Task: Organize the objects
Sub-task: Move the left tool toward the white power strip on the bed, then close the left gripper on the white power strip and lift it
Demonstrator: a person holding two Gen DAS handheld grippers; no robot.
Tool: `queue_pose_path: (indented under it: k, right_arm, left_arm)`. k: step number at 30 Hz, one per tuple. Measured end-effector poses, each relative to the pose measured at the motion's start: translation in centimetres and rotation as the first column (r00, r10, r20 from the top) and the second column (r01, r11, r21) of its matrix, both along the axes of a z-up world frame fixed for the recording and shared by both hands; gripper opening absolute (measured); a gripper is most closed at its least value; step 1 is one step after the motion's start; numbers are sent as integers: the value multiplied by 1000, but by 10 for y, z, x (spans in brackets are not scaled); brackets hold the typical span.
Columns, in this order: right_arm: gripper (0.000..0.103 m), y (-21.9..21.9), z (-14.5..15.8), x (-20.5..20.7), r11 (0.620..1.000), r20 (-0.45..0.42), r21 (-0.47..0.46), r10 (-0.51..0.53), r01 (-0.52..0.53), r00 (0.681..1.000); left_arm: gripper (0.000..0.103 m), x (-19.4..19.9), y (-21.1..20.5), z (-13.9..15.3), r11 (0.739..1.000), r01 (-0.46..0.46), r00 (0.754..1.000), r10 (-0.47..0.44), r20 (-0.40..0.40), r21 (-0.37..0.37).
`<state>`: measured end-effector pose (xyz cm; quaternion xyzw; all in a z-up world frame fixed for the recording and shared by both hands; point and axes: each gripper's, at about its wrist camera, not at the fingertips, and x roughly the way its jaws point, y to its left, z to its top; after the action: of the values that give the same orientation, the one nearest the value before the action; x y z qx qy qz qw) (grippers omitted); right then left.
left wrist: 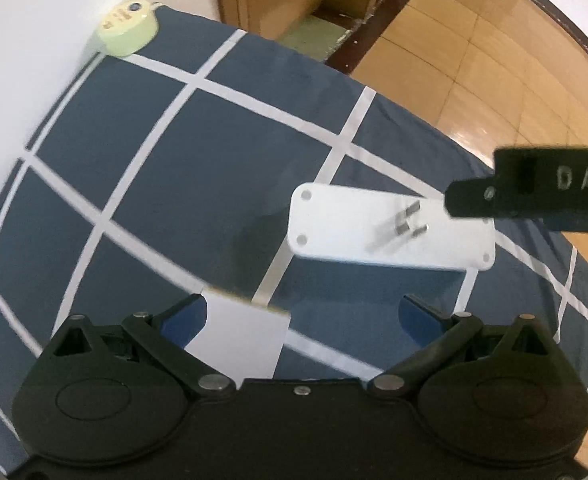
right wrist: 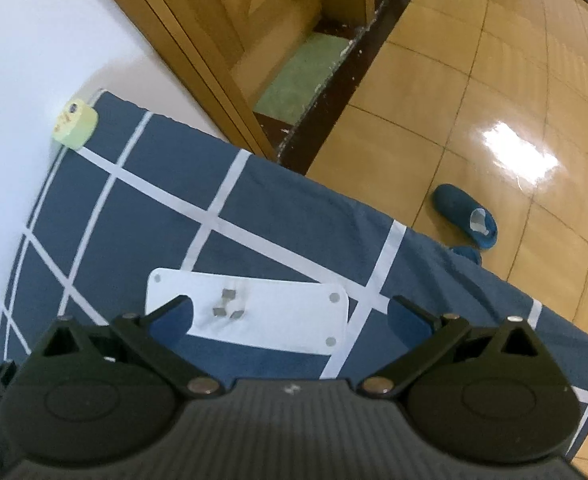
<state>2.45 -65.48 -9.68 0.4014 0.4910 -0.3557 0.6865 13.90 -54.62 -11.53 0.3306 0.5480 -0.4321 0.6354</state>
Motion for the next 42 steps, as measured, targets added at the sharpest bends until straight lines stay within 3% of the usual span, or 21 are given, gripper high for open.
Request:
queue_pose_path:
  k: [19,24,29,42]
  right_arm:
    - [100,-11,-43,11,998,-35,61,-32,34,999]
    - [87,-10,-44,11,997,-16,66,-30,31,999]
    - [87,-9,-46,13,998,-13,62,-29,29,1000]
    - [86,-17,-45,31,987,7,23,157,-157,988]
  left_arm:
    - [103,11,-34,-27,998,56,996,-58,-71,-22]
    - [103,12,-36,-30,998,54,996,-55,-75,-26]
    - [103,13,-37,-33,998,49,995,-51,-80,-30]
    - [103,21,-34,-39,997,-55,990,48,-134,-49]
